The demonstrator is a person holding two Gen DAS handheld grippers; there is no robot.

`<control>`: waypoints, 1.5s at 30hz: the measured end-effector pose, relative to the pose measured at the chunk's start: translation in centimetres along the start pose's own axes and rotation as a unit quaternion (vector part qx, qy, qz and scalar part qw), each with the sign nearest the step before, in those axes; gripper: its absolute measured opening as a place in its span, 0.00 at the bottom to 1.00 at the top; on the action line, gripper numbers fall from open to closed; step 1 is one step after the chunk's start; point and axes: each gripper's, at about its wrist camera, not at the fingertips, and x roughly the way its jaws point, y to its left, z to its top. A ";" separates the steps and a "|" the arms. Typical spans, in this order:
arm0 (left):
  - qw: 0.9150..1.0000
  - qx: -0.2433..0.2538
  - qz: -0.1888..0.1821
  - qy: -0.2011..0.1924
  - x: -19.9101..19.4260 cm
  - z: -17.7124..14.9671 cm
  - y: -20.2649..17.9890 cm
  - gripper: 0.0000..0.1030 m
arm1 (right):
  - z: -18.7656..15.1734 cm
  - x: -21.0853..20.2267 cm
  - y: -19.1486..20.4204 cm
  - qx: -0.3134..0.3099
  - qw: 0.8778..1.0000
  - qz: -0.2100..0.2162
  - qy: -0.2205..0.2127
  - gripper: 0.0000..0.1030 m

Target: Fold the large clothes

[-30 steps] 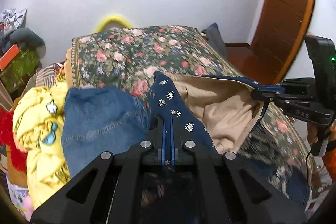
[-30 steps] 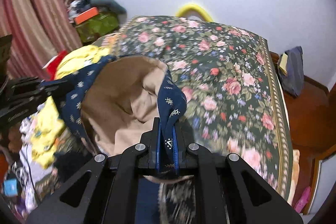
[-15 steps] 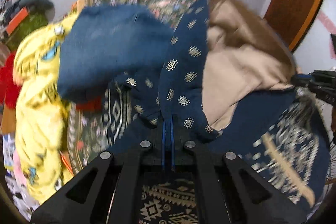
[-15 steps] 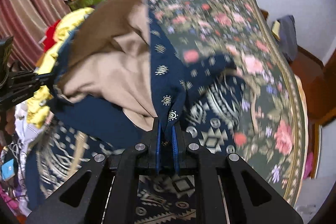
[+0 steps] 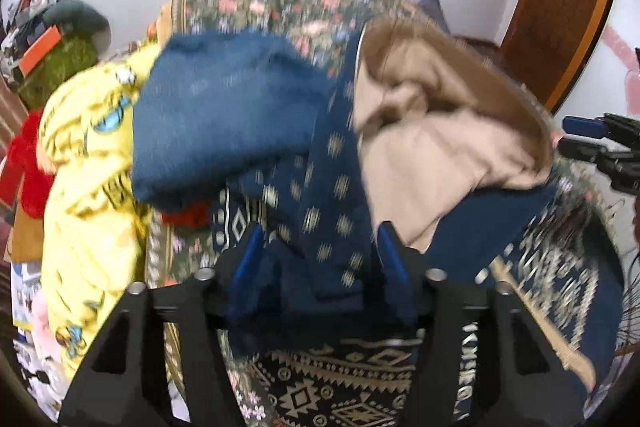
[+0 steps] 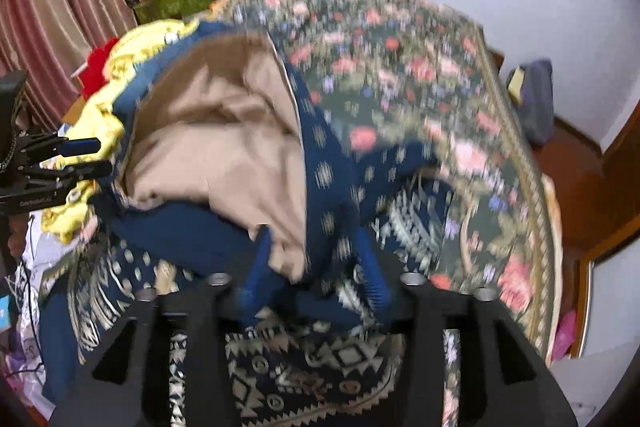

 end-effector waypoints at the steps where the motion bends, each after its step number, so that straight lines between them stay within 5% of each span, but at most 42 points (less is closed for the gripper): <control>1: 1.000 0.001 0.003 -0.008 -0.3 0.7 -0.2 0.62 | 0.5 -0.2 0.1 -0.001 1.000 0.001 -0.012 0.58; 10: 0.999 0.016 0.011 -0.037 1.6 6.3 -1.2 0.65 | 4.7 2.9 0.4 0.004 1.000 0.015 -0.017 0.59; 21: 1.000 0.021 0.010 -0.018 7.4 9.4 -1.7 0.65 | 6.3 8.8 0.3 -0.004 0.999 0.034 0.023 0.58; 27: 1.000 0.023 0.017 0.000 9.1 9.5 -2.3 0.65 | 6.2 10.0 0.2 0.007 0.998 0.061 0.033 0.14; 28: 1.000 0.021 0.015 0.002 9.3 9.5 -2.2 0.63 | 6.2 9.9 0.1 0.009 0.998 0.062 0.030 0.10; 32: 1.000 -0.003 -0.006 0.002 8.6 9.6 -1.5 0.22 | 6.2 8.5 0.0 0.015 0.997 0.068 0.012 0.08; 35: 1.000 -0.006 -0.014 -0.013 7.0 9.6 -1.5 0.07 | 6.1 6.7 0.0 0.016 0.997 0.079 0.000 0.07; 45: 0.995 0.069 -0.043 -0.059 -2.5 6.3 -6.0 0.06 | 3.7 -0.7 1.3 -0.014 0.995 0.095 -0.040 0.06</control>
